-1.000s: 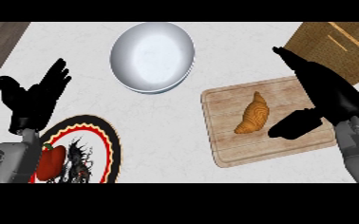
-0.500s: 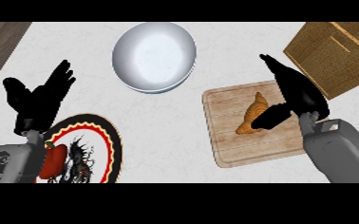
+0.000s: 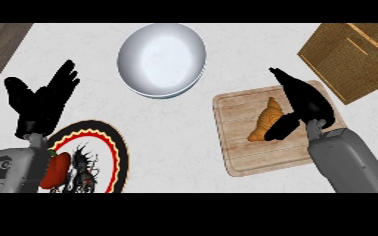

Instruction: Pick the croissant from the cutting board and place it in the basket

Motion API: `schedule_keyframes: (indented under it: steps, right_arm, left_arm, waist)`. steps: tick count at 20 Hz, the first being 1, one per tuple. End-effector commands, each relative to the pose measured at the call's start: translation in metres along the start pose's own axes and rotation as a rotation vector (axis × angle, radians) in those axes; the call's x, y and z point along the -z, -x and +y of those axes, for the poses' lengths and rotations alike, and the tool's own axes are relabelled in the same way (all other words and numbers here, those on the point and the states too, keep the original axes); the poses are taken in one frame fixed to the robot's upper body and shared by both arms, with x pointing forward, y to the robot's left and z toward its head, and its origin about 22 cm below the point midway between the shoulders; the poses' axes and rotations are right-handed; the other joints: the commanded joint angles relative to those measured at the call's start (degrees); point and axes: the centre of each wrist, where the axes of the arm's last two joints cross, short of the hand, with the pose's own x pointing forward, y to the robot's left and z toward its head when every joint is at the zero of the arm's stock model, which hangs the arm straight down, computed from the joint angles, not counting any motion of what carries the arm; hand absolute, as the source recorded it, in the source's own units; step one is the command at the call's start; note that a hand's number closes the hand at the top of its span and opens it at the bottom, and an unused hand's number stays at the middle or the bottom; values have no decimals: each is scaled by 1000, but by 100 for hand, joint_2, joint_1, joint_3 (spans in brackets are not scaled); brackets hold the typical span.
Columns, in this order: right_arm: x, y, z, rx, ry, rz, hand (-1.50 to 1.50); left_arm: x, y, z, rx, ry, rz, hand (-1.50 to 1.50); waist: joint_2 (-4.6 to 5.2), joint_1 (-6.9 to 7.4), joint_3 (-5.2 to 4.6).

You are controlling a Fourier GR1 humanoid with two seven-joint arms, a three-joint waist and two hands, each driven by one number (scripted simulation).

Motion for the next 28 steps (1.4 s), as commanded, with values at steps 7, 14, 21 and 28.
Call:
schedule_keyframes:
  steps: [7,14,21,28]
  right_arm:
    - [-15,22,-1,62,-26,-54,-150]
    - [-27,15,33,41,-51,-84,-150]
    - [-18,15,42,-42,-44,-23,-150]
    - [2,31,40,-105,-53,-31,150]
  left_arm:
    - [-5,13,6,1,-12,6,0]
    - [-9,16,8,16,-7,3,0]
    - [2,10,7,2,4,5,0]
    - [-7,-5,10,-5,8,-15,0]
  waist:
    - [-4,-12,-1]
    - [-5,-1,-1]
    - [0,-15,-1]
    - [-2,6,0]
